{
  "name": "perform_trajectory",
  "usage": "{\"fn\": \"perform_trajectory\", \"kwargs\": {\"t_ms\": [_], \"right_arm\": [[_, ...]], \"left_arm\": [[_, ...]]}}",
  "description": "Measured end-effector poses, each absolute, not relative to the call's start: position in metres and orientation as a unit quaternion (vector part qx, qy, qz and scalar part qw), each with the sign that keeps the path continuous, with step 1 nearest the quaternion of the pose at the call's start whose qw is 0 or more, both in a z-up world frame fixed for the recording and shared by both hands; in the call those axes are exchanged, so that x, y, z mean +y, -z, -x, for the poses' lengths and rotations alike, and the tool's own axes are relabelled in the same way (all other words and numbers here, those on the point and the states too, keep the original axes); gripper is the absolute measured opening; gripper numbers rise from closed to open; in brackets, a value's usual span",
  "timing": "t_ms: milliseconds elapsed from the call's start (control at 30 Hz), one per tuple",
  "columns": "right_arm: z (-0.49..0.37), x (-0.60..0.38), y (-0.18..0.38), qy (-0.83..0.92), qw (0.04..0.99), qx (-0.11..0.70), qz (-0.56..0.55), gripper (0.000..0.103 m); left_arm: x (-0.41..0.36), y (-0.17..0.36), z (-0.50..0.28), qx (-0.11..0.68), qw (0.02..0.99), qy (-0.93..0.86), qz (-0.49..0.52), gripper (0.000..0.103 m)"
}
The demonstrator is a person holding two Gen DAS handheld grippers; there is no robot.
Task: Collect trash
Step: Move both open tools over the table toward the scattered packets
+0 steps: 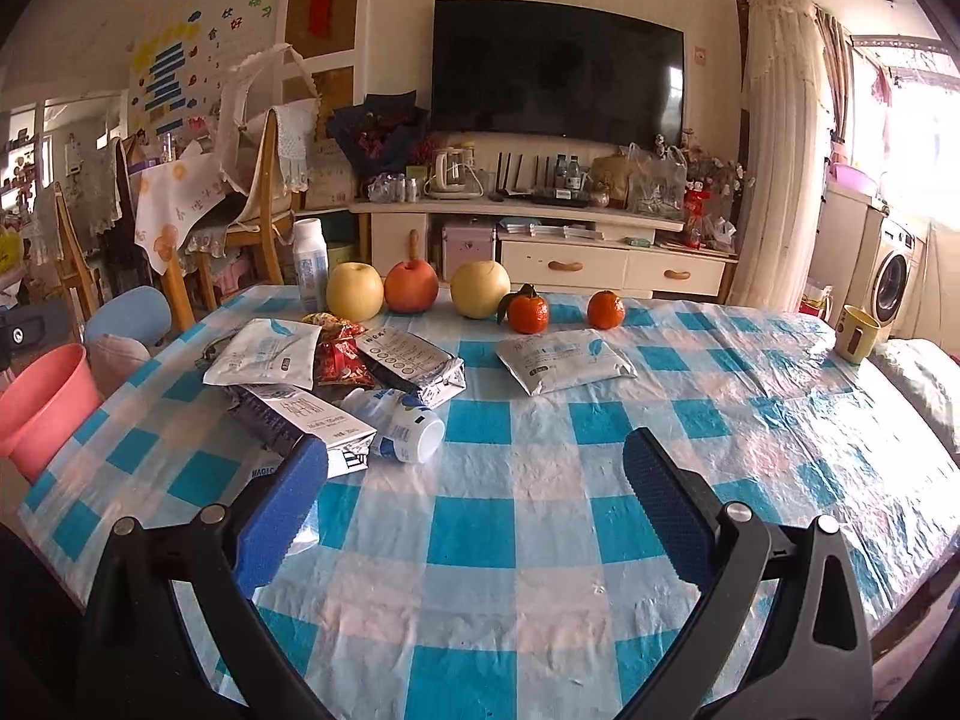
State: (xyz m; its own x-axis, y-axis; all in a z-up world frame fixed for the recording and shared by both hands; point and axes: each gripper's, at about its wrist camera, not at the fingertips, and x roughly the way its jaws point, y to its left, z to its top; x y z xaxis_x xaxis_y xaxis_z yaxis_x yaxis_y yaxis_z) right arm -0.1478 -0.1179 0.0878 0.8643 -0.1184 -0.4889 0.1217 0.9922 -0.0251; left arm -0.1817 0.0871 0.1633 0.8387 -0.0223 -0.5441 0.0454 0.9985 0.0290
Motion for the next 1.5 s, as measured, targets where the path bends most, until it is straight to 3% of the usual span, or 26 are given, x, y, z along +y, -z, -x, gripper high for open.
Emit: {"fn": "perform_trajectory", "kwargs": {"t_ms": [867, 1500], "right_arm": [[0.171, -0.119, -0.088, 0.074, 0.964, 0.256, 0.009, 0.099], [0.149, -0.162, -0.078, 0.051, 0.949, 0.301, -0.079, 0.099]], "left_arm": [[0.105, -0.178, 0.208, 0.264, 0.964, 0.011, -0.016, 0.099], [0.100, -0.131, 0.170, 0.324, 0.945, 0.051, 0.002, 0.099]]}}
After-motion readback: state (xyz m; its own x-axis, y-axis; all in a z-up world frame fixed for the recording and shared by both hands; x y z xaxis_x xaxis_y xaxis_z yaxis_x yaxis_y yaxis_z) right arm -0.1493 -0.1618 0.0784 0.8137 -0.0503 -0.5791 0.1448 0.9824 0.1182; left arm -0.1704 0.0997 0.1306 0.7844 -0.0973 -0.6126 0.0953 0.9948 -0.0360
